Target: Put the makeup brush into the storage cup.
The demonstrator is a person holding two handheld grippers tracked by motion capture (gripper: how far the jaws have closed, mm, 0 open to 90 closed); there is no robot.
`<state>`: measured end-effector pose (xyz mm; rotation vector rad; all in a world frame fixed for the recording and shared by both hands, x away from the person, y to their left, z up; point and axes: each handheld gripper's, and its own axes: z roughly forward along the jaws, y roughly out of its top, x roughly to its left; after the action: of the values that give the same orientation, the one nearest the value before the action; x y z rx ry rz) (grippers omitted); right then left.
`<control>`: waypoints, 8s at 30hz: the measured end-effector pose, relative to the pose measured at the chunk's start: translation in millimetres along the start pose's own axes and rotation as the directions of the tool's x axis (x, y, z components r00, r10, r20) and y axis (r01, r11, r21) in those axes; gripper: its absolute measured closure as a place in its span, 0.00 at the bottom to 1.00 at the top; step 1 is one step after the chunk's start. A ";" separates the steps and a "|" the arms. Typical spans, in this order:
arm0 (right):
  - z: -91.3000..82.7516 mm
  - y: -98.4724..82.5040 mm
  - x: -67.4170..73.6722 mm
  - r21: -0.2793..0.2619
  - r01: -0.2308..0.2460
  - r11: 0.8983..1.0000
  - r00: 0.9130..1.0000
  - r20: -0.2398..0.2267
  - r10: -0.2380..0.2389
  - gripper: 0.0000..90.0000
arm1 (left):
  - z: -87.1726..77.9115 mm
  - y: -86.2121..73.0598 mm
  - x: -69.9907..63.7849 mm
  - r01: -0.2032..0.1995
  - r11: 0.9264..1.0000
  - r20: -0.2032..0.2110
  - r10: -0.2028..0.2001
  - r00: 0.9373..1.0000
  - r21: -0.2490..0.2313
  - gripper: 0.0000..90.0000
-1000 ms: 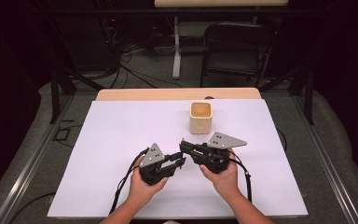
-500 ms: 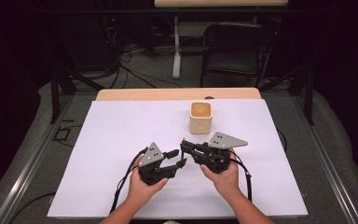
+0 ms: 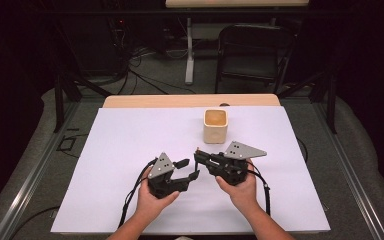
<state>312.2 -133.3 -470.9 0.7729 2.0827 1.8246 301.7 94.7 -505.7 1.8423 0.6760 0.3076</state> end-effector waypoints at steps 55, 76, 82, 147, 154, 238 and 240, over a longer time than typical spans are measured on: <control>-22.5 4.5 -28.2 0.006 0.009 1.000 0.992 0.129 -0.009 0.93 | -20.4 -6.9 23.9 0.008 1.000 -0.128 -0.008 0.992 0.003 0.38; -41.0 7.8 -43.4 -0.008 0.038 0.999 0.972 0.230 -0.035 0.93 | -23.2 -9.9 31.1 0.025 1.000 -0.168 -0.024 0.985 0.006 0.37; -43.3 7.9 -44.9 -0.006 0.047 0.999 0.967 0.251 -0.044 0.93 | -25.2 -10.4 32.5 0.027 1.000 -0.172 -0.025 0.985 0.009 0.37; -30.2 85.2 -73.2 0.008 0.104 0.995 0.948 0.301 -0.101 0.93 | -31.4 -12.3 40.8 0.063 0.998 -0.168 -0.064 0.984 -0.011 0.37; -19.0 88.2 -77.8 0.017 0.094 0.995 0.949 0.302 -0.095 0.93 | -31.2 -12.5 40.8 0.063 0.998 -0.168 -0.064 0.984 -0.010 0.37; 47.9 89.4 -122.2 0.044 0.047 0.998 0.886 0.460 -0.062 0.93 | -30.5 -13.3 43.1 0.060 0.998 -0.170 -0.060 0.984 -0.008 0.37; 47.9 88.0 -122.7 0.044 0.044 0.998 0.885 0.461 -0.060 0.93 | -30.4 -13.3 42.9 0.060 0.998 -0.172 -0.060 0.983 -0.008 0.37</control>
<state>457.3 -155.1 -411.1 1.0324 1.8009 1.4035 316.5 146.5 -511.4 1.8025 0.8479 0.4318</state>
